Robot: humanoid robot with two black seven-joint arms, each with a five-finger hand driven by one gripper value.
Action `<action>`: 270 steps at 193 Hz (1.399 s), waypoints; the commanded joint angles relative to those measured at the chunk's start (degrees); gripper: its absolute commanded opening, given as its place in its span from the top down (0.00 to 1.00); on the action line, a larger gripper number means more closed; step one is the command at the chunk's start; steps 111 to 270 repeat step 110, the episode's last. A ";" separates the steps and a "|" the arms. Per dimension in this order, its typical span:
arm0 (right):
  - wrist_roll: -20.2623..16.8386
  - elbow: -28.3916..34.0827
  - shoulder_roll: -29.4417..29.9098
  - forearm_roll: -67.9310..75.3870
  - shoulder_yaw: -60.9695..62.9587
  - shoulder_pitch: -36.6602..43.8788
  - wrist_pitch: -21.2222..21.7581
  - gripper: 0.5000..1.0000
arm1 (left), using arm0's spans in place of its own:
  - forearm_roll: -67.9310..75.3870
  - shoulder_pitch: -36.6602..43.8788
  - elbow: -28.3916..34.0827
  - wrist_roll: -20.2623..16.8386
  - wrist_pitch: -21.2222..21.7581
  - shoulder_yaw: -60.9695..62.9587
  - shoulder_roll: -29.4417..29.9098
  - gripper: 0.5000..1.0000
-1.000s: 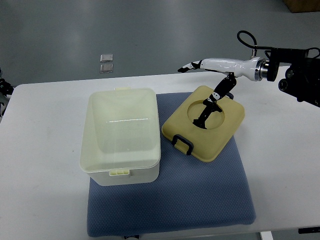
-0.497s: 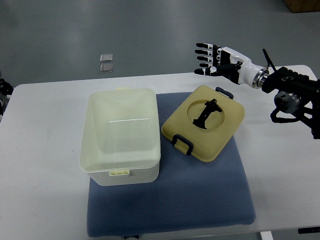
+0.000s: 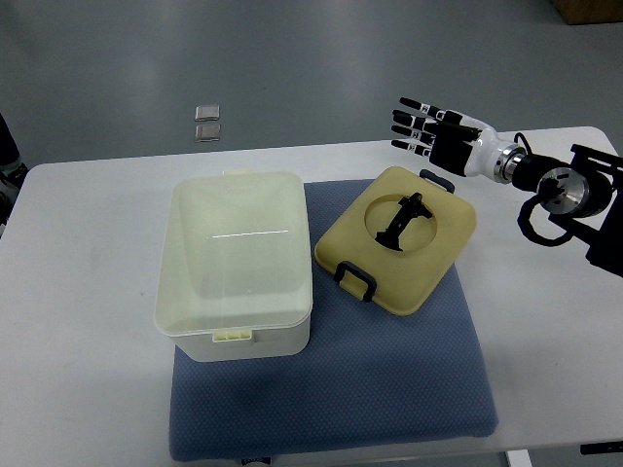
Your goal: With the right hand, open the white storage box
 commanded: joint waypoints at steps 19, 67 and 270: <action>0.31 -0.08 0.08 -0.67 3.00 -0.09 -0.12 0.15 | 0.00 -0.01 0.00 -0.07 0.00 0.00 0.00 0.00; 0.31 -0.08 1.13 -0.76 3.09 -0.18 -0.21 0.15 | 0.00 0.08 0.00 0.02 0.00 0.00 0.00 0.00; 0.31 -0.08 1.66 -0.85 3.36 -0.26 -0.29 0.15 | 0.00 -0.01 0.00 -0.07 0.00 0.09 0.00 0.00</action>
